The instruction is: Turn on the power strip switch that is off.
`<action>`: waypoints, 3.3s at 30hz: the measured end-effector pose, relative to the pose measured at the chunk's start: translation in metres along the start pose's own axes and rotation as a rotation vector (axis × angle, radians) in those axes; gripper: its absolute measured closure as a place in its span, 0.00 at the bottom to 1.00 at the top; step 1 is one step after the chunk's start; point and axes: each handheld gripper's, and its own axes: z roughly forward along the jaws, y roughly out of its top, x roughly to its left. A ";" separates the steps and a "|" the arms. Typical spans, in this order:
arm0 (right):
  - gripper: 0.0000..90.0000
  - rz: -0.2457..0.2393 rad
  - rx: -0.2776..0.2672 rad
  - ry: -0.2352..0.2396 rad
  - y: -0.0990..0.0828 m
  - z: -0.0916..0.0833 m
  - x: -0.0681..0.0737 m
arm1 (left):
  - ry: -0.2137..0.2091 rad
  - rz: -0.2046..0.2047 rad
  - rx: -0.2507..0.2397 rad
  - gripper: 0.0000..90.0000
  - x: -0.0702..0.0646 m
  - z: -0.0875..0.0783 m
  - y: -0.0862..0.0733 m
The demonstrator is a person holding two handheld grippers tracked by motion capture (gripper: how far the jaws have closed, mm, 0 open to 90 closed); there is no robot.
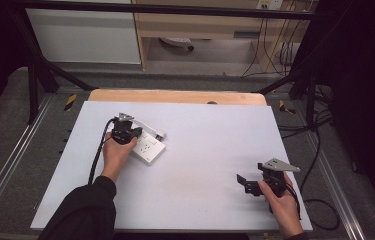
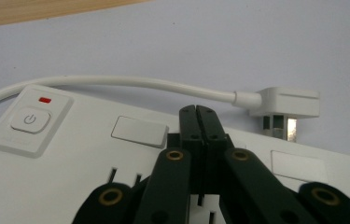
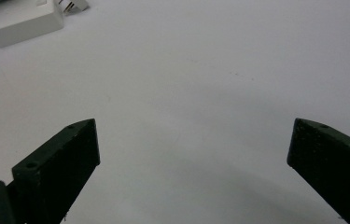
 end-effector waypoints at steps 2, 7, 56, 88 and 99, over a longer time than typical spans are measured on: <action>0.03 0.000 0.001 0.000 0.000 0.000 0.000 | 0.001 0.000 -0.004 1.00 0.000 0.000 0.000; 0.03 0.002 0.000 0.000 0.000 0.000 0.000 | 0.003 -0.002 -0.009 1.00 -0.001 0.000 -0.001; 0.03 -0.006 0.007 0.010 0.000 0.001 0.001 | -0.022 -0.107 -0.094 0.78 0.002 -0.010 0.011; 0.03 -0.007 0.012 0.016 0.000 0.003 0.002 | -0.068 -0.227 -0.159 0.09 0.014 -0.027 0.021; 0.03 -0.007 0.014 0.015 0.000 0.003 0.002 | -0.040 -0.214 -0.128 0.11 0.015 -0.038 0.021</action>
